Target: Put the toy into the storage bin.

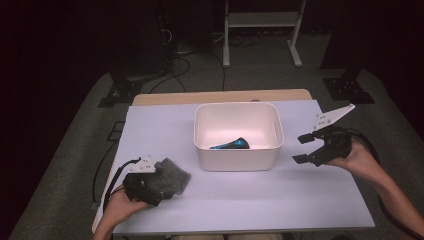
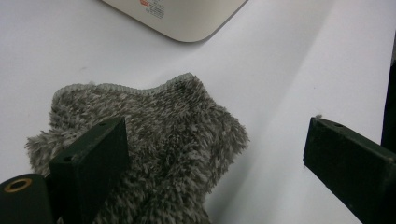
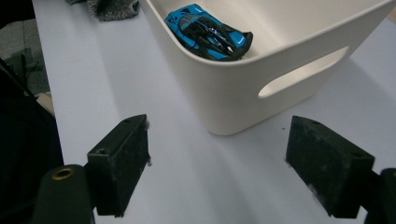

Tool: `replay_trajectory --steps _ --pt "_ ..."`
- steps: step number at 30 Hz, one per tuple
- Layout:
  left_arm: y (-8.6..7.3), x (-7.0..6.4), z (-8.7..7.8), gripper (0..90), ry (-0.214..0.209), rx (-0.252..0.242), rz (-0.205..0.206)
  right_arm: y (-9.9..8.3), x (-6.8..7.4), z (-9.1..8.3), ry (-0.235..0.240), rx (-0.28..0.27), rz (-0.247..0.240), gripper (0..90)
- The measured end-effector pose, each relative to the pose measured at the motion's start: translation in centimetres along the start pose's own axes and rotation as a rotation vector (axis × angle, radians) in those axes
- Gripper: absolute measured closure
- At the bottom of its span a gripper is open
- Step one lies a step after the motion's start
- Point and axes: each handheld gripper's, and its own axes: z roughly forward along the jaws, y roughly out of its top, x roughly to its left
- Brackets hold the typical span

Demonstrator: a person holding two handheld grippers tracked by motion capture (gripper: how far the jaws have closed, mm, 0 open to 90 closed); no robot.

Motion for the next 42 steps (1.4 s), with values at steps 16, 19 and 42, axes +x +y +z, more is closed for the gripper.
replay_trajectory --steps 16,19,42 --pt "0.0 -0.1 -0.1 6.0 0.008 -0.005 0.009 -3.6 0.1 1.5 0.0 -0.013 0.057 19.8" --pt "0.0 -0.1 0.0 6.0 0.008 -0.003 0.008 -4.2 0.0 1.9 0.005 -0.011 0.071 19.8" --pt "-0.2 -0.2 0.1 6.0 0.012 0.008 0.003 -7.9 0.2 3.9 -0.001 -0.014 0.125 19.1"
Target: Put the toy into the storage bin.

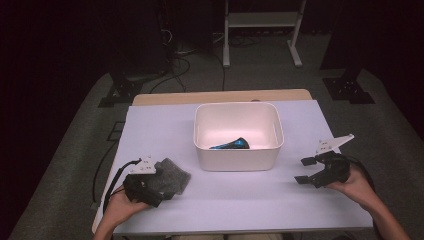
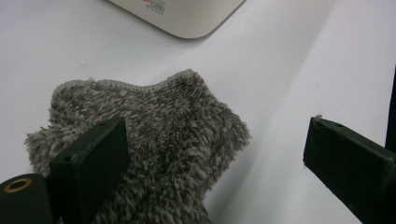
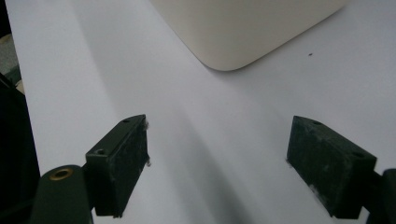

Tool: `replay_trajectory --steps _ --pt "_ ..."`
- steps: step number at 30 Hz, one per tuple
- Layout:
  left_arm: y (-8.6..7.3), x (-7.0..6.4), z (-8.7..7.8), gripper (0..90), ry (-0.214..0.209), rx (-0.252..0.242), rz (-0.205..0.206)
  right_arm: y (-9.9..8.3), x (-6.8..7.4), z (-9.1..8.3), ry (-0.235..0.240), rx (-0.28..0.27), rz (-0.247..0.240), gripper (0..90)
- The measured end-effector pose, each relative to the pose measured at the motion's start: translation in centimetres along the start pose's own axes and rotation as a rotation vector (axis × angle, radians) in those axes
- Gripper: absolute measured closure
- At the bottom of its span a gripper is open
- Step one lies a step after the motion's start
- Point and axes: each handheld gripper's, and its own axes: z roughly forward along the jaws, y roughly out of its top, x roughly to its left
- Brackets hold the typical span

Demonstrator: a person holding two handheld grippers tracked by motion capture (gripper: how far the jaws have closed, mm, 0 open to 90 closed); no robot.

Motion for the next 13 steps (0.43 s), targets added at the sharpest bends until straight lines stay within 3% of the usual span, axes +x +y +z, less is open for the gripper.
replay_trajectory --steps 13 --pt "0.0 0.1 0.0 6.0 -0.003 -0.001 0.003 -1.7 0.1 -0.1 0.006 -0.048 0.04 19.1"
